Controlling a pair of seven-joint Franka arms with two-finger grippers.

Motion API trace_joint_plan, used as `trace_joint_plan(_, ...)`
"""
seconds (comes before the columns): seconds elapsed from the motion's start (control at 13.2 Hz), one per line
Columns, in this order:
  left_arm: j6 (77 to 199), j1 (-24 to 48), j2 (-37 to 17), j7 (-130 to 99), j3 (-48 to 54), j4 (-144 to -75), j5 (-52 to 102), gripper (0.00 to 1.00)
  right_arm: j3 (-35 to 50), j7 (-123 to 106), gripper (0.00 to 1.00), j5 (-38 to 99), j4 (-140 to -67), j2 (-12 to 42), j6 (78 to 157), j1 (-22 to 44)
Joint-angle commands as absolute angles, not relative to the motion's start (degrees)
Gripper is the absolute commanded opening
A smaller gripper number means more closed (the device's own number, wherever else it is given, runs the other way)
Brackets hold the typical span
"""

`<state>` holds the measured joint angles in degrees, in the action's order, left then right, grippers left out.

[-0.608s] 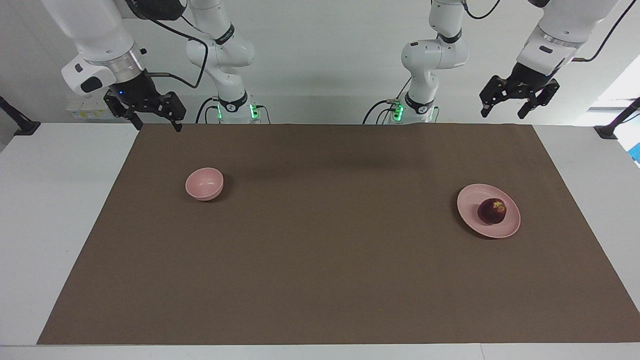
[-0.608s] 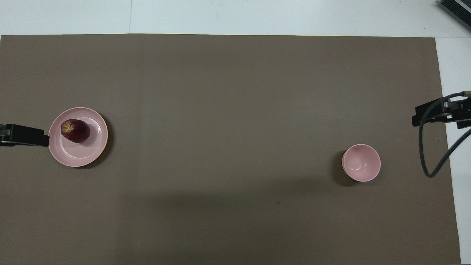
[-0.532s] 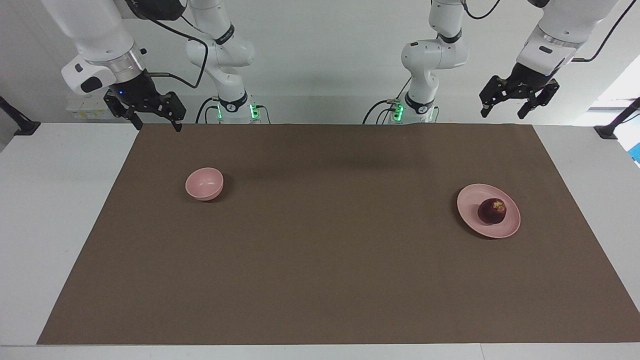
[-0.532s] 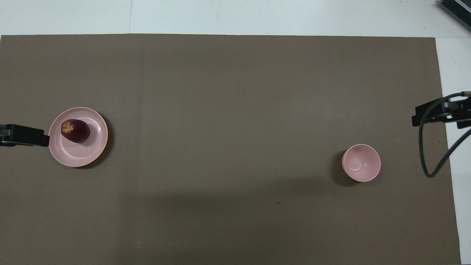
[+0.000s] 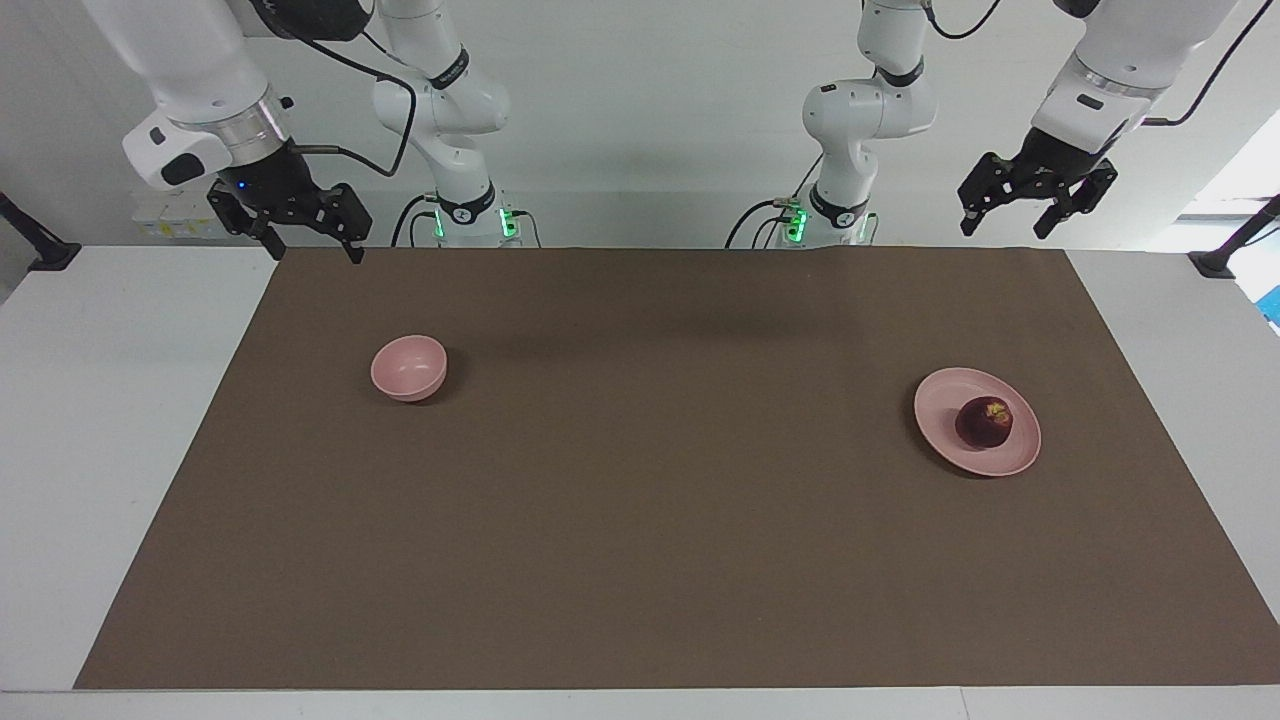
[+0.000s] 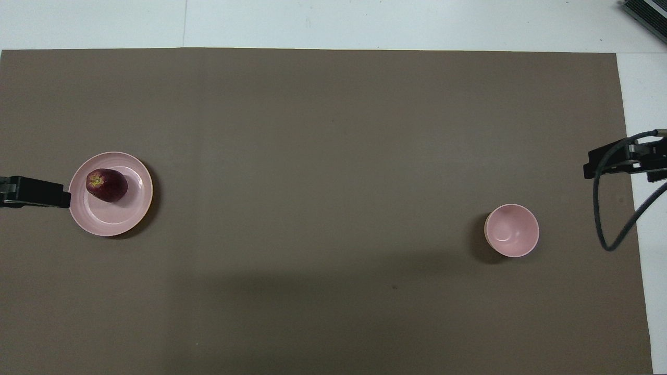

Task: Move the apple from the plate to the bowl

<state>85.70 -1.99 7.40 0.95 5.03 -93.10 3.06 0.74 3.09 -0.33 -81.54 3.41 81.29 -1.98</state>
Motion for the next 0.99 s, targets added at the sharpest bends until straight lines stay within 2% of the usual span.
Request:
trace_joint_plan(0.0, 87.1, -2.0, 9.1, 0.7, 4.9, -95.2, 3.8, 1.0, 0.7, 2.1, 1.0, 0.8, -81.7, 3.3, 81.6, -2.5)
trace_joint_plan(0.23, 87.4, -2.5, 9.2, 0.8, 4.8, -95.3, 3.8, 1.0, 0.7, 2.0, 1.0, 0.8, -81.7, 3.3, 81.6, -2.5)
trace_joint_plan(0.53, 93.8, -2.3, 8.6, 0.9, 4.8, -97.5, 3.8, 1.0, 0.7, 2.0, 1.0, 0.8, -81.7, 3.3, 81.6, -2.7)
trace_joint_plan(0.91, 105.3, -2.8, 6.3, 1.4, 4.7, -104.5, 3.8, 1.0, 0.7, 1.7, 1.0, 0.6, -81.8, 3.3, 81.7, -2.6)
